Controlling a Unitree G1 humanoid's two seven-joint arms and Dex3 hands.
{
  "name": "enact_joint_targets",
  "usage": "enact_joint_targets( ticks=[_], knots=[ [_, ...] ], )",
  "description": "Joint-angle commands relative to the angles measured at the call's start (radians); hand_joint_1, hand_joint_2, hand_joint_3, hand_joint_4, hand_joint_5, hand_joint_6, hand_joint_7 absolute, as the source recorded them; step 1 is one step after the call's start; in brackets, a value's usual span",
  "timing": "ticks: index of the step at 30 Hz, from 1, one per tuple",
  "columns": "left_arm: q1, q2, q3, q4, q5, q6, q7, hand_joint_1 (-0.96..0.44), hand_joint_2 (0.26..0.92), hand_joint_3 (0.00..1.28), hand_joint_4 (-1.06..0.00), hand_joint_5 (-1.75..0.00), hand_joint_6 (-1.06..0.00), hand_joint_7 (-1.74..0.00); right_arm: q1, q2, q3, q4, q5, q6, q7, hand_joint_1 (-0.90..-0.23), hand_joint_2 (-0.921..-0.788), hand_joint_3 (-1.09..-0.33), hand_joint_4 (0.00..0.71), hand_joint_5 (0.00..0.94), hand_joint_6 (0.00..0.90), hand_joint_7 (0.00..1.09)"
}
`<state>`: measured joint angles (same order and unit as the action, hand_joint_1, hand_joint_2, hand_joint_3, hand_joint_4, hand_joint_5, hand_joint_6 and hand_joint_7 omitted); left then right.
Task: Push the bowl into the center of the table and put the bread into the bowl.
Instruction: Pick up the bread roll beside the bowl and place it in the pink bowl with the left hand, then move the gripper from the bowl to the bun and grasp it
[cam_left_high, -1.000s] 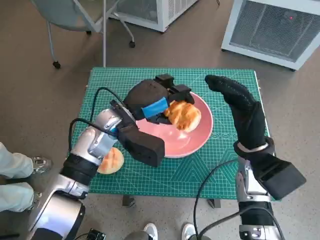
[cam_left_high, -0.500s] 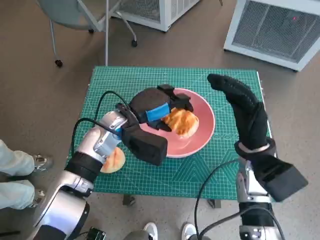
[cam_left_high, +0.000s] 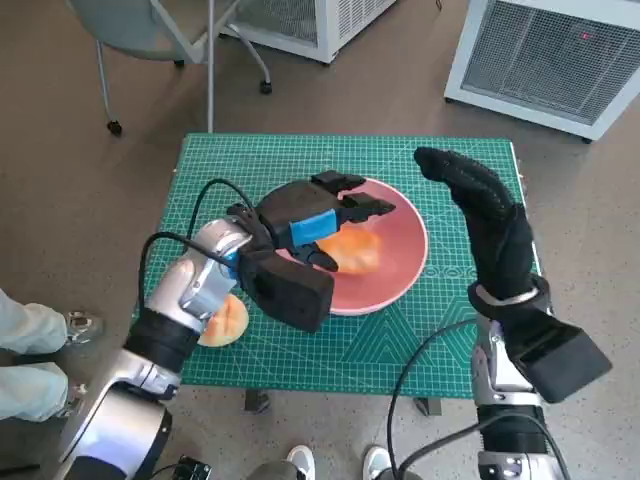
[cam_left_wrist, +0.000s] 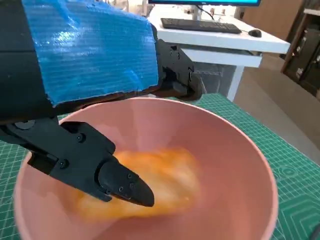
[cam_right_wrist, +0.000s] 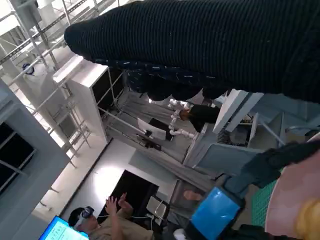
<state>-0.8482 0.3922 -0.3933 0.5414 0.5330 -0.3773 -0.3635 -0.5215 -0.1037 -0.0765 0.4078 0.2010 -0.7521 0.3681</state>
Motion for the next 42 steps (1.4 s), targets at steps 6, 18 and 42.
enact_joint_targets(
  ticks=[6, 18, 42],
  knots=[
    [0.075, 0.118, 0.108, -0.189, -0.16, -0.014, -0.141, -0.47, 0.83, 0.0, -0.05, -0.01, -0.23, 0.0, 0.022, 0.014, 0.008, 0.008, 0.001, 0.008, -0.001, -0.713, -0.921, -0.752, 0.115, 0.001, -0.001, 0.42],
    [0.227, 0.297, 0.289, -0.441, -0.384, 0.063, -0.315, -0.5, 0.823, 0.0, -0.03, 0.0, -0.23, 0.0, 0.023, 0.021, 0.015, 0.001, 0.017, 0.017, 0.012, -0.713, -0.921, -0.751, 0.119, 0.002, -0.001, 0.42],
    [0.499, 0.479, 0.36, -0.552, -0.332, 0.165, -0.376, -0.43, 0.773, 0.0, -0.03, 0.0, -0.23, 0.0, -0.002, 0.025, 0.017, 0.035, 0.042, 0.014, 0.042, -0.71, -0.921, -0.748, 0.118, 0.001, -0.001, 0.41]
  ],
)
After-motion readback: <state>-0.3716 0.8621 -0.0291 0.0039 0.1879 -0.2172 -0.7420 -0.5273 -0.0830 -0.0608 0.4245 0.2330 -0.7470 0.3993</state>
